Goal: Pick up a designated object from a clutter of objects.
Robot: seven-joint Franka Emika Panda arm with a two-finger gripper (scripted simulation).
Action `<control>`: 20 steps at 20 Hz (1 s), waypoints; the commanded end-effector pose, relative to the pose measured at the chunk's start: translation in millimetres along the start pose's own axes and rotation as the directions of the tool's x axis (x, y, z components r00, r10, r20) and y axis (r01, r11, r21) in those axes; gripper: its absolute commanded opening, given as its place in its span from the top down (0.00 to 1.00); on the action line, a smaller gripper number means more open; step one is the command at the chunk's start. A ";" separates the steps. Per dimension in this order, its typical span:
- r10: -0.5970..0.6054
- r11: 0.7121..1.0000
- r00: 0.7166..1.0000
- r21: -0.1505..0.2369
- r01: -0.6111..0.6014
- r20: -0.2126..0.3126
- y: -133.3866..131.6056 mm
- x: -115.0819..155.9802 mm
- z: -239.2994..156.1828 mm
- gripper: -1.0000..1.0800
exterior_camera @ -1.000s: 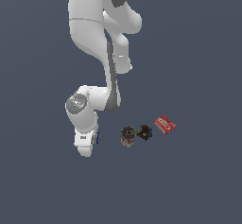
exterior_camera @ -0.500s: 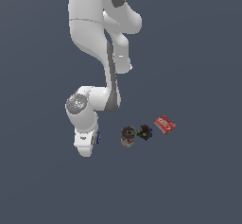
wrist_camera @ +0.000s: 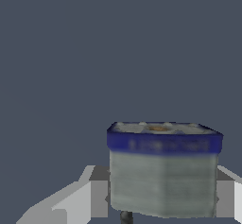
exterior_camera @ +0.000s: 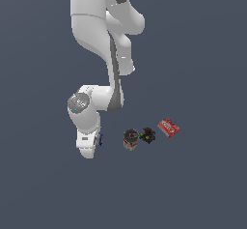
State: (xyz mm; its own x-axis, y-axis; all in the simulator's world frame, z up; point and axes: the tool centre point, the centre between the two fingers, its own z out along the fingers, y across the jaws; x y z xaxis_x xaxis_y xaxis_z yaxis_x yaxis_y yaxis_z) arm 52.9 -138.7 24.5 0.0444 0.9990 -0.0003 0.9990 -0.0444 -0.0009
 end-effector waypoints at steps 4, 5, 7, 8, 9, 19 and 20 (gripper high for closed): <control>0.000 1.000 1.000 -0.001 0.000 0.001 -7.9 6.7 -23.5 1.00; -0.001 1.000 1.000 -0.001 0.001 0.002 -10.0 8.4 -29.2 1.00; -0.001 1.000 1.000 -0.001 0.001 0.002 -14.6 12.1 -41.8 1.00; -0.001 1.000 1.000 -0.001 0.001 0.002 -17.1 14.0 -48.9 1.00; -0.001 1.000 1.000 0.000 0.001 0.003 -19.8 16.3 -56.3 1.00; -0.002 1.000 1.000 0.001 0.002 0.004 -49.6 41.3 -141.3 1.00; -0.002 1.000 1.000 0.001 0.002 0.004 -52.6 43.9 -150.1 1.00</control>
State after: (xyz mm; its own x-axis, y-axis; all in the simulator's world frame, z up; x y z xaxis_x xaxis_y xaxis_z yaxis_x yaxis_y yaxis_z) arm 7.1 -96.7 161.1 0.0428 0.9991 -0.0043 0.9991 -0.0428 -0.0018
